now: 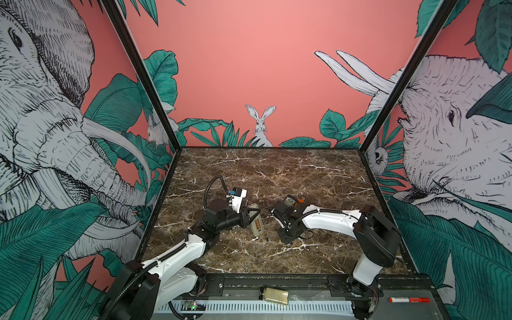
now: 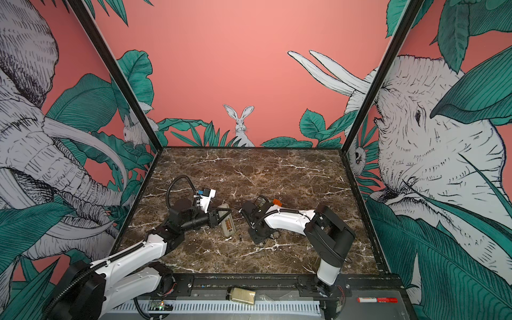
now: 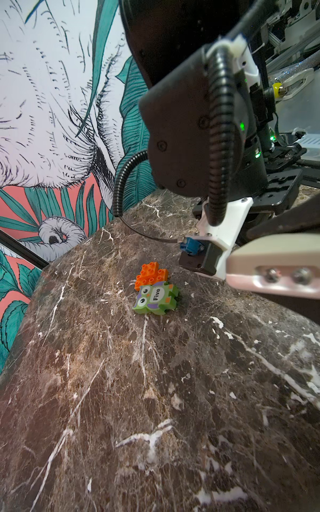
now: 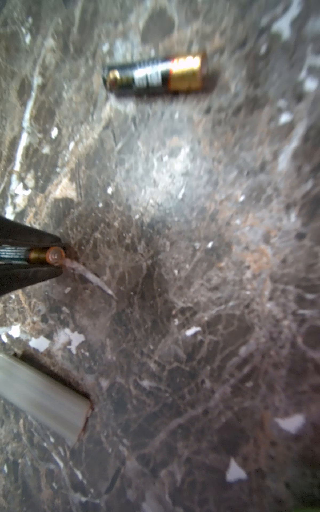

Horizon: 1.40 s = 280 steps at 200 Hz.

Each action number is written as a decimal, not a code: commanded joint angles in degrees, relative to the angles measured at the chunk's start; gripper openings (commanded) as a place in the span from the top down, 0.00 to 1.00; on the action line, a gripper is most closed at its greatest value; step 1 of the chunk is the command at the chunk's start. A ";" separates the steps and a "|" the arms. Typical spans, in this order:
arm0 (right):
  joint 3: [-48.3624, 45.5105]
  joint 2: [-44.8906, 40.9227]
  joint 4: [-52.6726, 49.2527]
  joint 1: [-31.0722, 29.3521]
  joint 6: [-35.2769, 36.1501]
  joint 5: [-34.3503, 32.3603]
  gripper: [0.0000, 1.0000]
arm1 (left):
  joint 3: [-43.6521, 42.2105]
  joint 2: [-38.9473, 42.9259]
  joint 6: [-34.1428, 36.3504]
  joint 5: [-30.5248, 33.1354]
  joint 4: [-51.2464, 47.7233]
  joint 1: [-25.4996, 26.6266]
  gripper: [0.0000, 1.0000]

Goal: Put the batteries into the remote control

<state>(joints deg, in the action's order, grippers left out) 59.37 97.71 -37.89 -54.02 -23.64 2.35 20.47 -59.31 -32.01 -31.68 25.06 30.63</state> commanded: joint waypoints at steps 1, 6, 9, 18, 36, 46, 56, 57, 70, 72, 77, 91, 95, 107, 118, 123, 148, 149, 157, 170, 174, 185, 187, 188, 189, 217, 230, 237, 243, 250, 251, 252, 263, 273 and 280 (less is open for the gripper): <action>-0.55 -4.77 0.77 -0.33 0.93 0.02 1.00 | 0.06 1.58 -1.62 1.07 0.08 -0.31 1.00; -0.81 -5.48 1.44 -0.40 1.02 0.10 1.00 | 0.16 1.60 -1.89 1.23 0.08 -0.33 1.00; -1.02 -5.53 1.76 -0.44 1.05 0.10 1.00 | 0.18 1.58 -2.06 1.35 0.08 -0.31 1.00; -1.63 -8.15 2.95 -0.47 1.19 0.11 1.00 | 0.27 1.53 -2.49 1.53 0.08 -0.31 1.00; -2.55 -10.81 4.86 -0.71 1.79 0.03 1.00 | 0.52 1.37 -3.35 1.97 0.03 -0.31 1.00; -3.61 -13.06 6.93 -1.05 1.90 -0.32 1.00 | 0.69 1.47 -3.62 2.24 -0.25 -0.33 1.00; -4.55 -15.29 8.60 -1.17 1.96 -0.55 1.00 | 0.96 1.65 -3.80 2.64 -0.73 -0.32 1.00; -4.67 -15.50 8.79 -1.22 1.94 -0.57 1.00 | 0.97 1.65 -3.87 2.66 -0.72 -0.31 1.00; -5.80 -18.40 10.92 -1.59 2.39 -1.05 1.00 | 1.32 1.83 -4.15 3.02 -1.09 -0.31 1.00; -5.97 -18.80 11.28 -1.70 2.49 -1.10 1.00 | 1.39 1.92 -4.23 2.98 -1.16 -0.31 1.00; -6.58 -20.01 12.39 -1.99 2.78 -1.33 1.00 | 1.57 1.99 -4.36 3.14 -1.28 -0.31 1.00; -8.52 -23.41 15.91 -2.67 3.40 -2.01 1.00 | 1.93 1.93 -4.76 3.37 -1.58 -0.31 1.00; -9.21 -24.37 17.05 -2.83 3.55 -2.27 1.00 | 2.02 1.92 -4.86 3.41 -1.60 -0.31 1.00; -11.17 -27.08 20.63 -3.32 4.01 -2.57 1.00 | 2.36 1.94 -5.41 3.42 -1.64 -0.32 1.00; -13.02 -29.37 24.09 -3.78 4.26 -3.11 1.00 | 2.56 2.03 -6.05 3.42 -1.55 -0.31 1.00; -13.87 -30.08 25.67 -4.02 4.42 -3.29 1.00 | 2.62 2.12 -6.38 3.44 -1.52 -0.31 1.00; -16.38 -32.96 32.21 -5.47 5.22 -3.99 1.00 | 2.85 2.59 -7.52 3.51 -1.54 -0.31 1.00; -16.39 -32.99 32.41 -5.56 5.33 -4.05 1.00 | 2.88 2.65 -7.53 3.53 -1.57 -0.31 1.00; -16.40 -33.27 33.56 -6.48 5.99 -4.95 1.00 | 2.86 2.79 -7.72 3.69 -1.67 -0.31 1.00; -16.53 -33.64 36.07 -8.12 7.17 -6.13 1.00 | 3.08 3.05 -7.96 3.96 -2.23 -0.31 1.00; -16.69 -33.77 36.84 -8.47 7.57 -6.51 1.00 | 3.09 3.08 -7.97 3.99 -2.36 -0.35 1.00; -17.25 -34.21 39.57 -9.31 8.29 -7.45 1.00 | 3.12 3.13 -8.37 4.05 -2.38 -0.31 1.00; -17.45 -34.29 40.11 -9.38 8.33 -7.58 1.00 | 3.14 3.21 -8.50 4.10 -2.38 -0.31 1.00; -17.54 -34.31 40.32 -9.41 8.43 -7.60 1.00 | 3.16 3.18 -8.55 4.09 -2.38 -0.31 1.00; -17.54 -34.37 40.69 -9.42 8.43 -7.66 1.00 | 3.12 3.16 -8.61 4.04 -2.38 -0.31 1.00; -19.20 -34.50 47.07 -9.61 8.97 -8.25 1.00 | 4.44 2.85 -9.25 3.76 -5.20 -0.31 1.00; -19.72 -33.80 50.11 -9.85 9.18 -7.75 1.00 | 5.27 2.87 -9.27 3.51 -7.15 -0.31 1.00; -19.89 -33.37 51.58 -10.13 9.54 -7.55 1.00 | 5.56 2.79 -9.33 3.28 -7.59 -0.31 1.00; -19.91 -33.00 52.47 -10.27 9.82 -7.46 1.00 | 5.77 2.74 -9.64 2.90 -7.73 -0.31 1.00; -19.91 -32.54 53.47 -10.47 10.27 -7.34 1.00 | 5.89 2.60 -9.93 2.41 -7.97 -0.32 1.00; -19.95 -32.52 53.59 -10.48 10.27 -7.31 1.00 | 5.90 2.57 -9.96 2.32 -7.99 -0.31 1.00; -19.93 -32.51 53.74 -10.49 10.28 -7.29 1.00 | 5.90 2.50 -10.03 2.24 -8.00 -0.31 1.00; -20.04 -31.81 55.11 -10.73 10.80 -6.96 1.00 | 6.03 2.24 -10.42 1.37 -8.09 -0.33 1.00; -20.40 -31.32 56.33 -10.84 11.20 -6.90 1.00 | 6.08 2.02 -10.79 0.65 -8.16 -0.31 1.00; -20.81 -31.15 57.54 -10.85 11.39 -6.76 1.00 | 6.07 1.84 -11.12 0.12 -8.18 -0.31 1.00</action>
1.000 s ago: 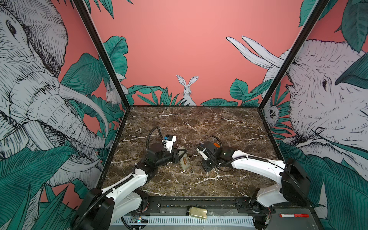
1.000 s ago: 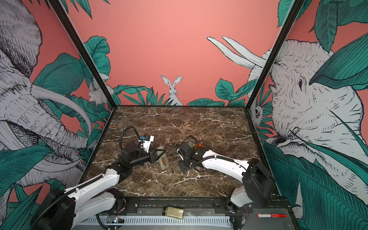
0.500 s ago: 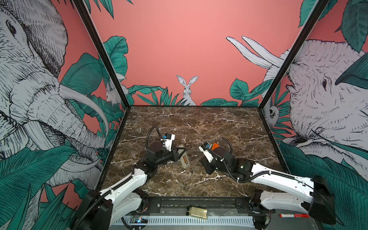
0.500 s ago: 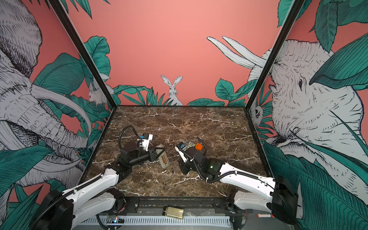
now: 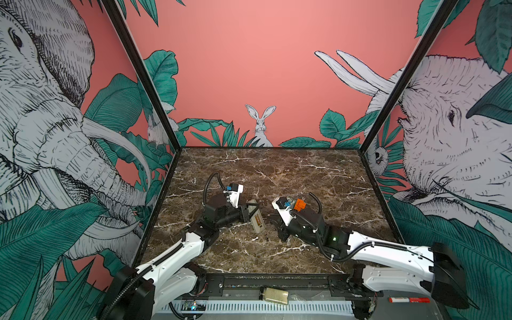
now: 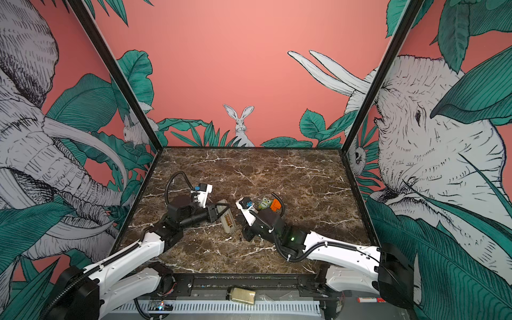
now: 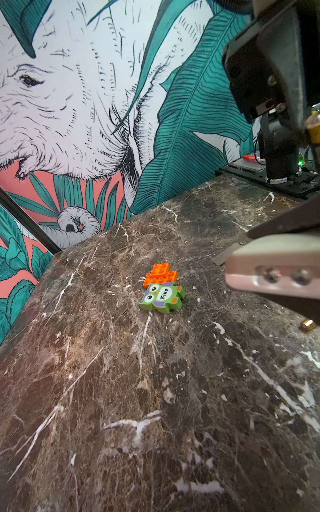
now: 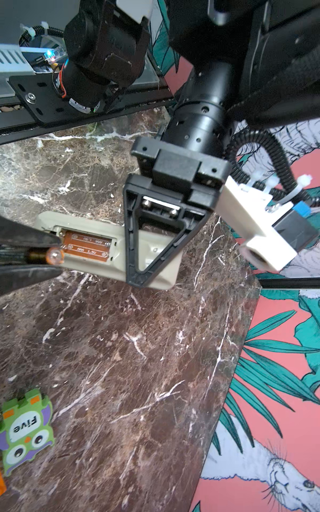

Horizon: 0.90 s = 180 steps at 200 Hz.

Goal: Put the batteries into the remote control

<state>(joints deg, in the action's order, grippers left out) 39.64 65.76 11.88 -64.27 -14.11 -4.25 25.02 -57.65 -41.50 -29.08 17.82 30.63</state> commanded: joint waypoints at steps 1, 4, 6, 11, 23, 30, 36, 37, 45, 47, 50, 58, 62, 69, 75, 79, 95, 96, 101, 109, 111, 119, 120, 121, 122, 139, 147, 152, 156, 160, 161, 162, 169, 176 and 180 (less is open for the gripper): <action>-1.11 0.88 7.88 -0.60 1.83 -0.19 1.00 | 1.53 0.17 -1.64 -2.52 -0.90 -0.31 1.00; -1.33 0.94 8.46 -0.59 1.82 -0.15 1.00 | 1.59 0.14 -1.79 -2.75 -1.00 -0.35 1.00; -1.50 1.02 8.83 -0.59 1.81 -0.14 1.00 | 1.54 0.16 -1.89 -2.81 -1.03 -0.32 1.00; -1.84 1.07 9.68 -0.66 1.84 -0.15 1.00 | 1.59 0.14 -1.99 -3.13 -1.04 -0.31 1.00; -2.60 1.29 11.49 -0.68 1.95 0.13 1.00 | 1.56 0.02 -2.55 -3.87 -1.01 -0.31 1.00; -2.92 1.45 12.43 -0.72 1.94 0.27 1.00 | 1.46 0.00 -2.88 -4.24 -0.79 -0.31 1.00; -3.15 1.64 13.16 -0.81 2.00 0.44 1.00 | 1.40 -0.10 -3.46 -4.68 -0.20 -0.31 1.00; -3.16 1.65 13.25 -0.79 2.03 0.46 1.00 | 1.38 -0.10 -3.57 -4.76 -0.05 -0.31 1.00; -3.54 1.79 14.21 -0.92 2.15 0.67 1.00 | 1.26 -0.40 -4.63 -4.93 1.29 -0.33 1.00; -3.65 1.78 14.53 -0.98 2.15 0.76 1.00 | 1.26 -0.52 -4.88 -4.93 1.61 -0.32 1.00; -3.81 1.90 14.90 -1.06 2.29 0.79 1.00 | 1.14 -0.66 -5.26 -6.36 2.07 -0.32 1.00; -3.98 2.06 15.73 -1.08 2.35 0.99 1.00 | 1.25 -1.23 -6.22 -7.50 3.07 -0.31 1.00; -4.07 2.18 16.02 -1.04 2.46 1.03 1.00 | 1.25 -1.46 -6.54 -7.83 3.51 -0.32 1.00; -3.97 2.44 16.39 -1.12 2.43 1.21 1.00 | 1.06 -1.84 -7.21 -8.31 4.28 -0.31 1.00; -3.91 2.66 16.50 -1.12 2.51 1.38 1.00 | 0.97 -2.05 -7.65 -8.63 4.80 -0.31 1.00; -3.87 2.77 16.72 -1.12 2.55 1.46 1.00 | 0.87 -2.17 -7.84 -8.75 5.07 -0.30 1.00; -3.87 3.53 17.30 -1.21 2.64 1.61 1.00 | 0.70 -2.12 -8.16 -8.93 5.16 -0.31 1.00; -3.87 3.52 17.34 -1.21 2.66 1.57 1.00 | 0.72 -2.07 -8.16 -8.95 5.14 -0.31 1.00; -3.87 3.77 17.54 -1.21 2.66 1.45 1.00 | 0.60 -2.01 -8.20 -8.93 5.07 -0.31 1.00; -3.91 4.05 17.80 -1.16 2.60 1.44 1.00 | 0.42 -1.83 -8.12 -8.82 4.86 -0.36 1.00; -3.92 4.10 17.91 -1.20 2.66 1.44 1.00 | 0.39 -1.76 -8.10 -8.68 4.79 -0.37 1.00; -4.12 4.37 18.31 -1.21 2.62 1.44 1.00 | 0.22 -1.57 -8.08 -8.63 4.68 -0.31 1.00; -4.12 4.42 18.37 -1.21 2.61 1.44 1.00 | 0.26 -1.53 -8.07 -8.58 4.63 -0.31 1.00; -4.13 4.44 18.41 -1.21 2.64 1.39 1.00 | 0.28 -1.52 -8.12 -8.56 4.65 -0.35 1.00; -4.13 4.50 18.47 -1.21 2.66 1.37 1.00 | 0.29 -1.55 -8.14 -8.55 4.66 -0.33 1.00; -4.22 5.23 19.07 -1.21 2.62 1.47 1.00 | -0.01 -1.41 -8.08 -8.41 4.74 -0.31 1.00; -4.24 5.58 19.31 -1.21 2.62 1.48 1.00 | 0.00 -1.42 -8.16 -8.32 4.84 -0.31 1.00; -4.30 5.78 19.58 -1.21 2.60 1.55 1.00 | -0.05 -1.55 -8.17 -8.34 4.93 -0.30 1.00; -4.23 5.92 19.67 -1.21 2.61 1.58 1.00 | -0.05 -1.59 -8.25 -8.22 5.13 -0.31 1.00; -4.28 6.04 19.90 -1.21 2.52 1.67 1.00 | -0.05 -1.56 -8.25 -8.32 5.17 -0.31 1.00; -4.25 6.09 19.92 -1.21 2.56 1.69 1.00 | -0.05 -1.53 -8.25 -8.30 5.19 -0.31 1.00; -4.28 6.11 19.93 -1.21 2.53 1.65 1.00 | -0.05 -1.56 -8.25 -8.20 5.20 -0.31 1.00; -4.30 6.28 20.02 -1.21 2.43 1.70 1.00 | -0.05 -1.53 -8.34 -8.33 5.25 -0.27 1.00; -4.30 6.39 19.97 -1.21 2.47 1.58 1.00 | -0.10 -1.54 -8.34 -8.34 5.33 -0.24 1.00; -4.35 6.46 20.02 -1.21 2.41 1.60 1.00 | -0.06 -1.58 -8.34 -8.34 5.29 -0.29 1.00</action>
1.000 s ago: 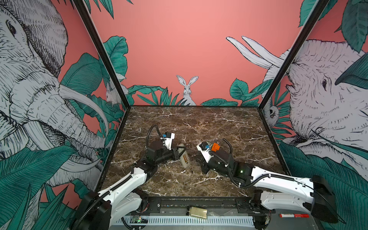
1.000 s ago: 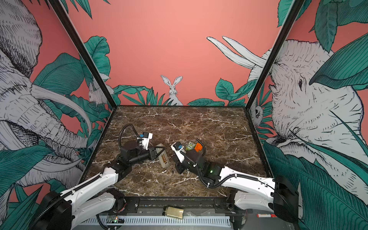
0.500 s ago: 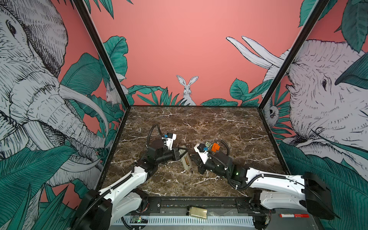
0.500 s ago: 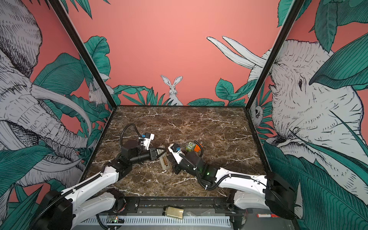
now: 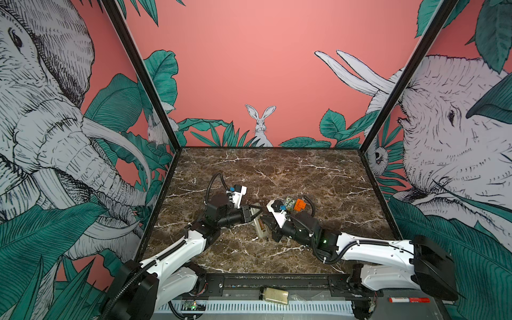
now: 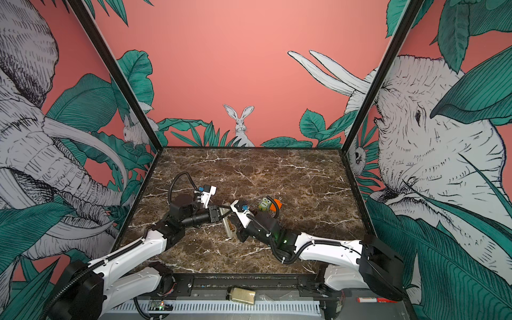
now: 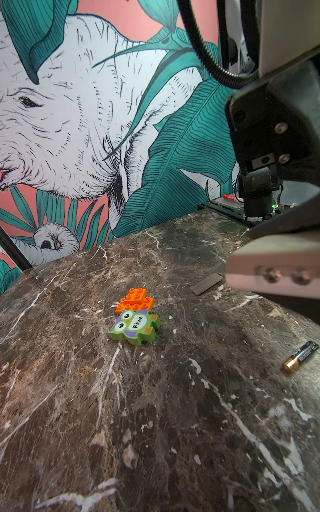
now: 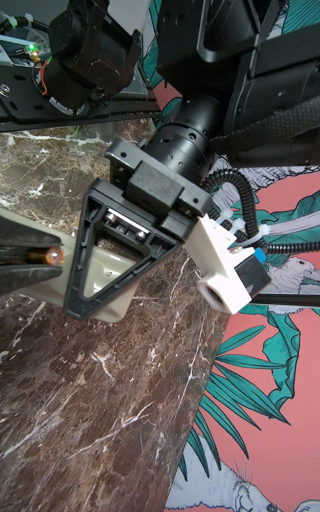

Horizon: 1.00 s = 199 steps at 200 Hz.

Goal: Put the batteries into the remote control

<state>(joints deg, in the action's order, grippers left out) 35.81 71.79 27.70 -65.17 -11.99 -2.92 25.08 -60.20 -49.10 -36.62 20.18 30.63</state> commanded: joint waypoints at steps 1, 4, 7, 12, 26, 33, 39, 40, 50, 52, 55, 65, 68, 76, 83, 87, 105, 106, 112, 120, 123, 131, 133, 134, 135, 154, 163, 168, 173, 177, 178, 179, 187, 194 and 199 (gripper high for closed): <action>-0.55 0.44 4.20 -0.31 0.29 0.23 1.00 | -0.12 1.01 -0.73 -0.72 2.93 -0.30 1.00; -0.59 0.45 4.27 -0.31 0.24 0.19 1.00 | -0.13 1.10 -0.73 -0.74 2.93 -0.23 1.00; -0.65 0.49 4.26 -0.29 0.29 0.19 1.00 | -0.15 1.12 -0.73 -0.78 2.93 -0.23 1.00; -0.73 0.54 4.36 -0.31 0.24 0.11 1.00 | -0.07 1.14 -0.74 -0.76 2.89 -0.23 1.00; -1.08 0.72 4.71 -0.31 0.10 -0.08 1.00 | -0.06 1.12 -0.73 -0.73 2.94 -0.23 1.00; -1.27 0.76 4.97 -0.31 0.00 -0.15 1.00 | -0.08 1.12 -0.84 -0.73 3.01 -0.26 1.00; -1.31 0.85 5.02 -0.31 -0.05 -0.20 1.00 | -0.04 1.16 -0.82 -0.78 3.02 -0.23 1.00; -1.38 0.87 5.05 -0.31 -0.05 -0.22 1.00 | -0.04 1.20 -0.82 -0.75 3.02 -0.22 1.00; -1.47 0.98 5.16 -0.36 -0.13 -0.29 1.00 | -0.04 1.15 -0.87 -0.75 3.01 -0.22 1.00; -1.45 1.03 5.17 -0.32 -0.09 -0.30 1.00 | -0.06 1.21 -0.81 -0.74 3.02 -0.22 1.00; -1.58 1.11 5.17 -0.31 -0.07 -0.38 1.00 | -0.09 1.18 -0.92 -0.74 3.02 -0.27 1.00; -1.69 1.32 5.21 -0.31 -0.07 -0.49 1.00 | -0.12 1.25 -0.91 -0.78 3.00 -0.22 1.00; -1.71 1.36 5.21 -0.31 -0.12 -0.43 1.00 | -0.06 1.31 -0.94 -0.76 2.97 -0.22 1.00; -1.80 1.51 5.29 -0.31 -0.13 -0.65 1.00 | -0.11 1.32 -0.91 -0.75 3.01 -0.28 1.00; -1.88 1.73 5.51 -0.31 -0.13 -0.71 1.00 | -0.09 1.32 -0.91 -0.66 3.00 -0.18 1.00; -2.02 1.76 5.57 -0.31 -0.11 -0.81 1.00 | -0.11 1.47 -0.97 -0.68 3.00 -0.23 1.00; -2.48 2.11 6.47 -0.31 -0.11 -1.14 1.00 | -0.20 1.52 -1.08 -0.64 3.11 -0.28 1.00; -2.49 2.12 6.48 -0.31 -0.12 -1.13 1.00 | -0.20 1.51 -1.08 -0.60 3.11 -0.25 1.00; -2.50 2.21 6.57 -0.31 -0.22 -1.26 1.00 | -0.26 1.50 -1.07 -0.65 3.07 -0.25 1.00; -2.50 2.40 6.57 -0.31 -0.18 -1.28 1.00 | -0.34 1.64 -1.08 -0.61 3.02 -0.22 1.00; -2.50 2.48 6.57 -0.31 -0.18 -1.33 1.00 | -0.45 1.61 -1.08 -0.74 3.00 -0.24 1.00; -2.59 2.57 6.66 -0.32 -0.21 -1.44 1.00 | -0.44 1.69 -1.08 -0.65 2.96 -0.24 1.00; -2.68 2.57 6.60 -0.31 -0.20 -1.40 1.00 | -0.46 1.70 -1.13 -0.62 2.94 -0.23 1.00; -2.68 2.61 6.63 -0.31 -0.17 -1.39 1.00 | -0.47 1.68 -1.11 -0.63 2.93 -0.22 1.00; -2.68 2.63 6.65 -0.31 -0.16 -1.44 1.00 | -0.47 1.76 -1.09 -0.68 2.93 -0.22 1.00; -2.77 3.07 6.67 -0.31 -0.10 -1.65 1.00 | -0.52 1.93 -0.91 -0.57 2.69 -0.27 1.00; -2.77 3.17 6.61 -0.31 -0.05 -1.75 1.00 | -0.53 2.00 -0.85 -0.55 2.61 -0.22 1.00; -2.76 3.31 6.66 -0.31 -0.06 -1.74 1.00 | -0.52 1.96 -0.74 -0.56 2.53 -0.24 1.00; -2.77 3.42 6.58 -0.31 -0.05 -1.78 1.00 | -0.51 1.96 -0.65 -0.51 2.43 -0.22 1.00; -2.75 3.48 6.57 -0.31 -0.12 -1.80 1.00 | -0.43 1.97 -0.57 -0.56 2.27 -0.23 1.00; -2.71 3.50 6.57 -0.31 -0.13 -1.82 1.00 | -0.45 2.00 -0.52 -0.56 2.25 -0.23 1.00; -2.74 3.52 6.62 -0.31 -0.09 -1.78 1.00 | -0.46 2.01 -0.49 -0.51 2.19 -0.23 1.00; -2.69 3.74 6.37 -0.31 -0.05 -1.87 1.00 | -0.46 2.03 -0.30 -0.49 1.93 -0.23 1.00; -2.69 3.81 6.28 -0.31 -0.09 -1.99 1.00 | -0.47 2.08 -0.16 -0.37 1.79 -0.24 1.00; -2.72 4.03 6.14 -0.32 -0.05 -2.07 1.00 | -0.41 2.19 -0.14 -0.40 1.72 -0.22 1.00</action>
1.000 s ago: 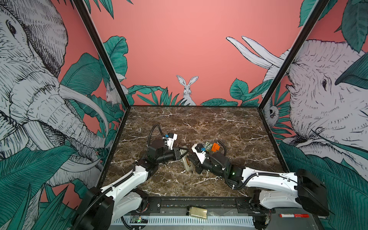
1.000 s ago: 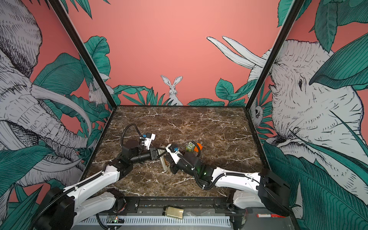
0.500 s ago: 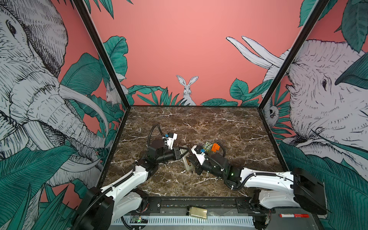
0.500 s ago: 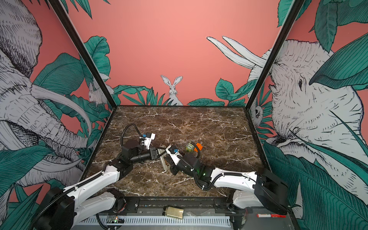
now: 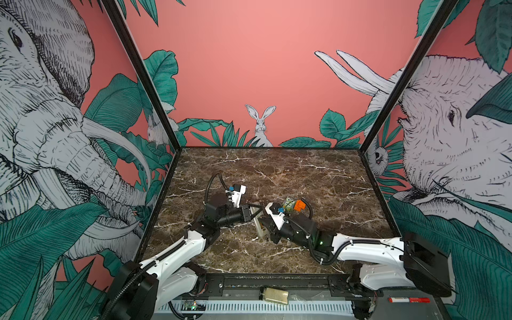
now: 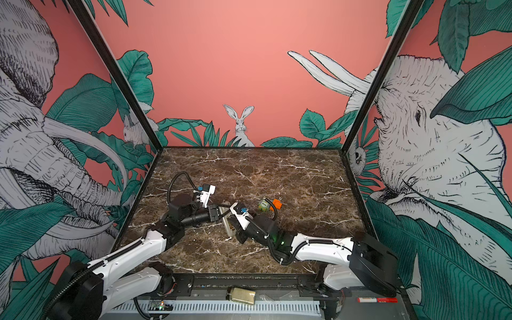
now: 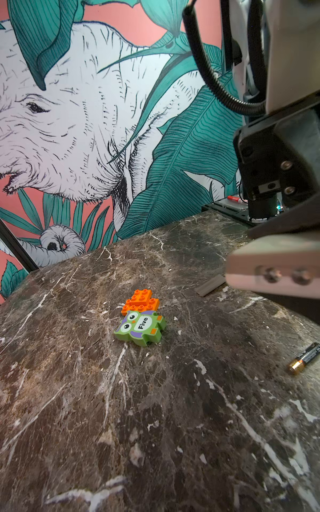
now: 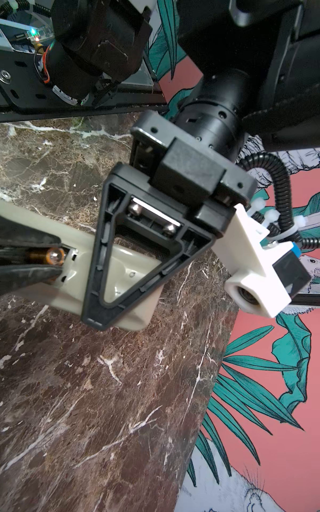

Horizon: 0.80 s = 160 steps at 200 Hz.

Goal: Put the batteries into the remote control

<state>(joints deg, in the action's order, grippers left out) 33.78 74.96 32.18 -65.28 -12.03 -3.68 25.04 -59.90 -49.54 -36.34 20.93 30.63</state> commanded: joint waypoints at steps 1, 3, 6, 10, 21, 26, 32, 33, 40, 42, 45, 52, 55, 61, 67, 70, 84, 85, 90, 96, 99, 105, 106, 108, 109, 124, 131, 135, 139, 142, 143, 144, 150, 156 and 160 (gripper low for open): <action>-0.67 0.83 1.61 -0.21 -0.05 -1.36 1.00 | -0.40 1.89 0.31 -0.67 0.97 -0.22 1.00; -0.65 0.90 1.49 -0.20 -0.04 -1.49 1.00 | -0.40 1.82 0.32 -0.73 0.96 -0.22 1.00; -0.67 0.97 1.41 -0.18 -0.02 -1.54 1.00 | -0.39 1.84 0.32 -0.71 0.91 -0.27 1.00; -0.64 1.06 1.33 -0.22 -0.03 -1.59 1.00 | -0.41 1.87 0.38 -0.72 0.87 -0.27 1.00; -0.65 1.20 1.05 -0.20 -0.04 -1.88 1.00 | -0.32 1.97 0.44 -0.67 0.73 -0.26 1.00; -0.60 1.31 0.99 -0.20 -0.03 -1.98 1.00 | -0.29 1.98 0.49 -0.58 0.63 -0.23 1.00; -0.64 1.26 0.82 -0.20 -0.01 -2.07 1.00 | -0.25 1.98 0.58 -0.46 0.45 -0.28 1.00; -0.64 1.30 0.80 -0.20 -0.01 -2.05 1.00 | -0.25 1.98 0.63 -0.47 0.44 -0.25 1.00; -0.65 1.36 0.57 -0.20 0.03 -2.22 1.00 | -0.12 2.11 0.75 -0.53 0.23 -0.27 1.00; -0.65 1.36 0.53 -0.20 0.07 -2.30 1.00 | -0.20 2.14 0.82 -0.43 0.14 -0.23 1.00; -0.55 1.37 0.37 -0.20 0.03 -2.42 1.00 | -0.09 2.13 0.89 -0.54 0.06 -0.26 1.00; -0.52 1.35 -0.03 -0.20 0.03 -2.70 1.00 | -0.12 2.08 0.91 -0.36 -0.04 -0.24 1.00; -0.43 1.35 -0.30 -0.20 0.05 -2.86 1.00 | -0.09 2.11 1.01 -0.33 -0.01 -0.27 1.00; -0.23 1.47 -0.82 -0.20 0.04 -3.07 1.00 | -0.13 2.10 1.02 -0.18 -0.14 -0.29 1.00; -0.08 1.44 -1.34 -0.20 -0.01 -3.34 1.00 | -0.11 2.09 1.12 -0.15 -0.18 -0.25 1.00; 0.00 1.58 -1.69 -0.20 0.06 -3.53 1.00 | -0.08 2.03 1.11 -0.14 -0.23 -0.27 1.00; 0.45 1.76 -2.92 -0.20 0.05 -4.38 1.00 | -0.08 1.99 1.11 -0.04 -0.27 -0.23 1.00; 0.47 1.77 -3.05 -0.20 0.02 -4.39 1.00 | -0.08 1.98 1.11 -0.04 -0.27 -0.27 1.00; 0.50 1.75 -3.14 -0.19 -0.07 -4.53 1.00 | -0.06 1.97 1.11 -0.05 -0.27 -0.23 1.00; 0.40 1.75 -3.18 -0.20 -0.15 -4.73 1.00 | -0.01 1.94 1.06 -0.14 -0.27 -0.22 1.00; 0.41 1.77 -3.22 -0.25 -0.16 -4.85 1.00 | 0.04 1.93 1.09 -0.05 -0.27 -0.30 1.00; 0.52 1.84 -3.44 -0.23 -0.15 -5.01 1.00 | 0.01 1.91 1.11 -0.05 -0.27 -0.22 1.00; 0.51 1.80 -3.44 -0.21 -0.21 -5.06 1.00 | 0.01 1.90 1.11 -0.05 -0.27 -0.22 1.00; 0.57 1.80 -3.51 -0.21 -0.26 -5.09 1.00 | 0.01 1.92 1.11 -0.05 -0.27 -0.22 1.00; 0.58 1.79 -3.52 -0.20 -0.22 -5.14 1.00 | 0.06 1.90 1.11 -0.05 -0.27 -0.27 1.00; 0.92 1.98 -4.26 -0.20 -0.45 -5.47 1.00 | 0.11 1.82 1.11 -0.11 -0.27 -0.24 1.00; 1.11 2.06 -4.66 -0.20 -0.38 -5.47 1.00 | 0.17 1.84 1.11 -0.14 -0.19 -0.23 1.00; 1.28 2.15 -4.82 -0.20 -0.48 -5.52 1.00 | 0.18 1.76 1.10 -0.14 -0.19 -0.22 1.00; 1.29 2.17 -4.89 -0.20 -0.47 -5.56 1.00 | 0.20 1.75 1.11 -0.15 -0.21 -0.27 1.00; 1.35 2.20 -4.93 -0.20 -0.58 -5.55 1.00 | 0.27 1.70 1.11 -0.22 -0.19 -0.25 1.00; 1.37 2.21 -4.94 -0.20 -0.60 -5.59 1.00 | 0.23 1.75 1.11 -0.22 -0.23 -0.28 1.00; 1.37 2.25 -4.94 -0.20 -0.61 -5.57 1.00 | 0.21 1.73 1.07 -0.22 -0.21 -0.25 1.00; 1.44 2.31 -4.94 -0.20 -0.62 -5.55 1.00 | 0.19 1.71 1.10 -0.23 -0.21 -0.29 1.00; 1.60 2.45 -5.00 -0.20 -0.70 -5.55 1.00 | 0.17 1.68 1.11 -0.30 -0.19 -0.27 1.00; 1.62 2.48 -5.11 -0.20 -0.78 -5.56 0.99 | 0.15 1.69 1.12 -0.31 -0.19 -0.23 1.00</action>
<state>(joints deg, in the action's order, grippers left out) 34.57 76.29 30.50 -65.71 -12.64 -5.93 25.04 -59.86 -48.38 -34.96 19.64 30.59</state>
